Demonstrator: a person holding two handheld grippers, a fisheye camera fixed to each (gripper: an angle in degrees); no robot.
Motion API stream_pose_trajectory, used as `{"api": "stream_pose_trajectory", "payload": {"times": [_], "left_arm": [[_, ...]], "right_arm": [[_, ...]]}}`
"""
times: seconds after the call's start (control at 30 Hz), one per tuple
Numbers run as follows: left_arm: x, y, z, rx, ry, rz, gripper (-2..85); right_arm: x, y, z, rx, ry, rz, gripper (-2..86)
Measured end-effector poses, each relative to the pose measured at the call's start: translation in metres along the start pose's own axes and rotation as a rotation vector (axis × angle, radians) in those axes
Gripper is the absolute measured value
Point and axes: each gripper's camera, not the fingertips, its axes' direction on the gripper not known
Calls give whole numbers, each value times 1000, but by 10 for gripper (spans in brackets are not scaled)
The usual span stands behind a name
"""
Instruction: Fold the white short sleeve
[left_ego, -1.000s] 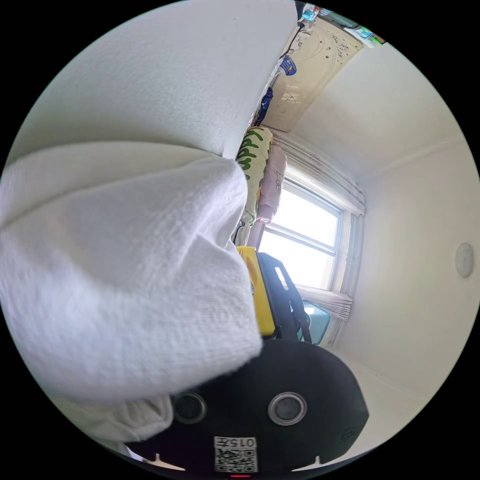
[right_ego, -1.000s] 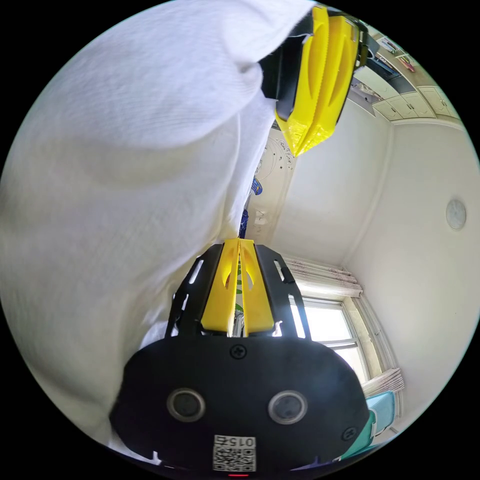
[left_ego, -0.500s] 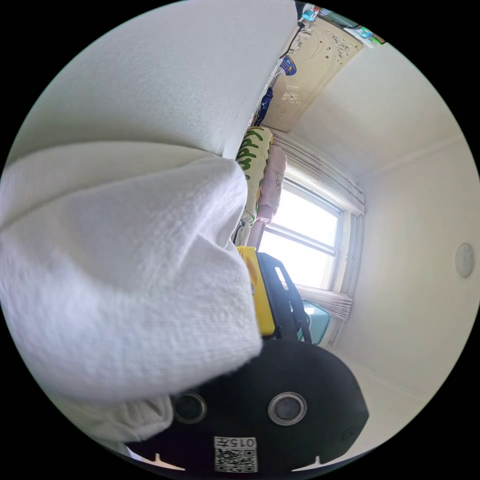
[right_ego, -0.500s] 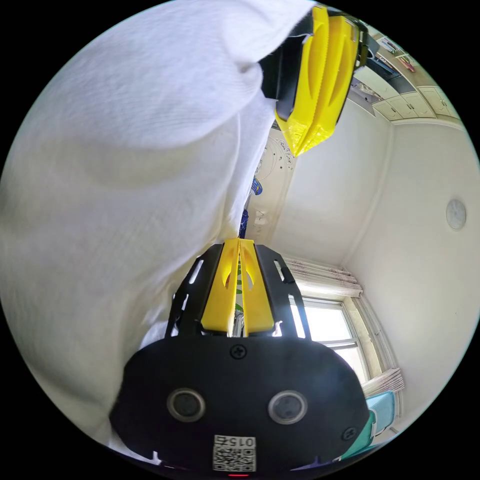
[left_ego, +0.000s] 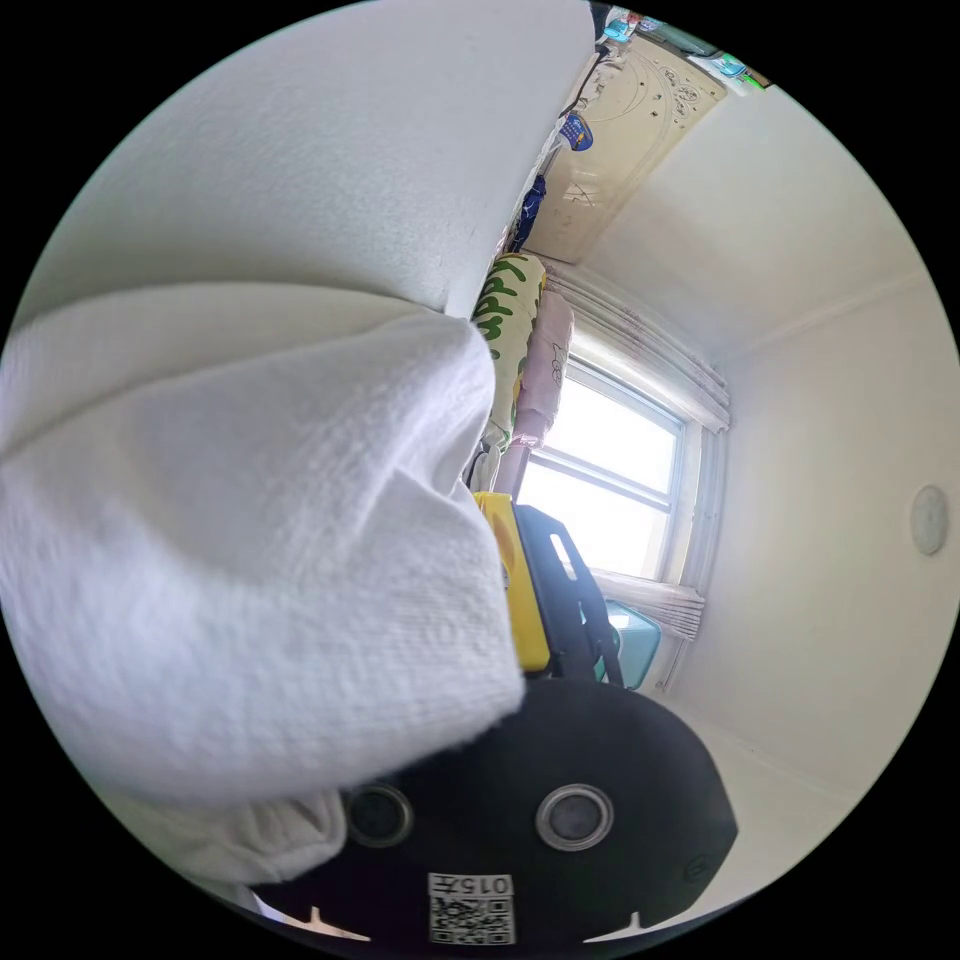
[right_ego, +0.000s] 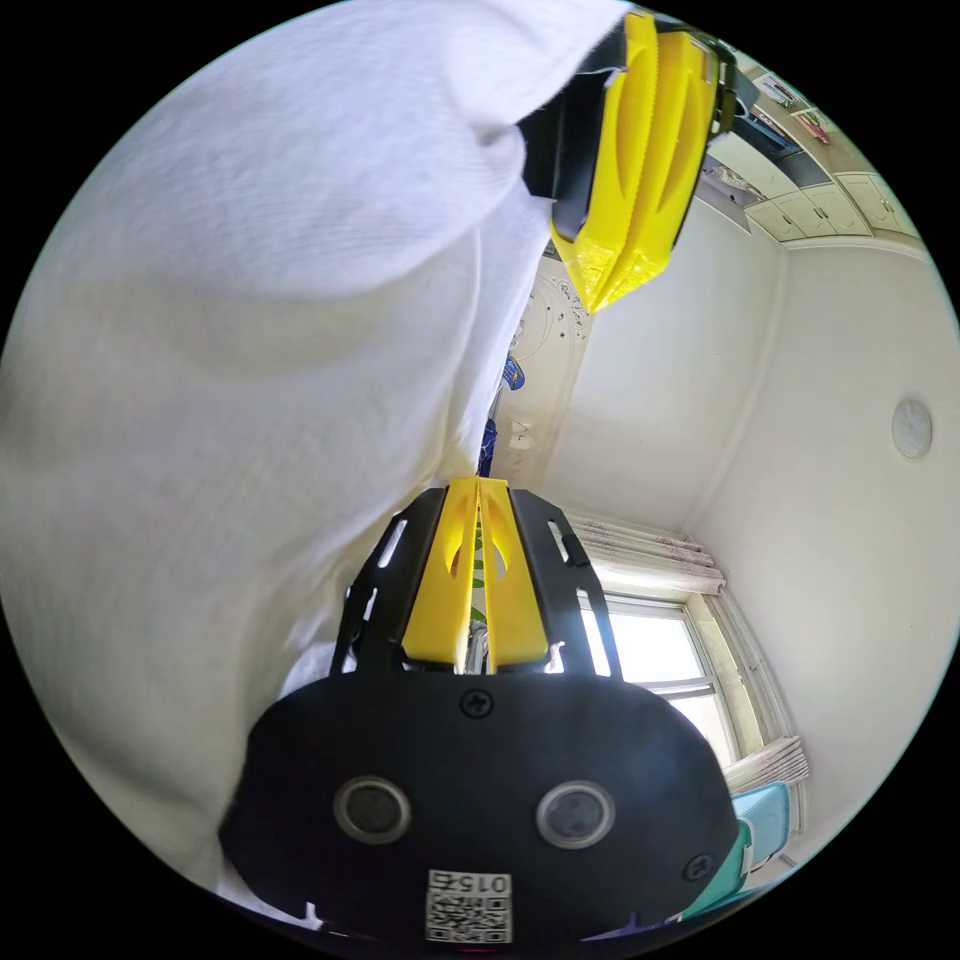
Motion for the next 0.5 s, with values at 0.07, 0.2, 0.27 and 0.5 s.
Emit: {"api": "stream_pose_trajectory", "payload": {"times": [0.07, 0.2, 0.27, 0.5], "left_arm": [[0, 2, 1, 0, 0, 0, 167], [-1, 5, 2, 0, 0, 0, 167], [-2, 8, 3, 0, 0, 0, 167], [-6, 14, 6, 0, 0, -1, 167]], "right_arm": [[-1, 0, 0, 0, 0, 0, -10], [-4, 1, 1, 0, 0, 0, -10], [-5, 1, 1, 0, 0, 0, -10], [-9, 0, 1, 0, 0, 0, -10]]}}
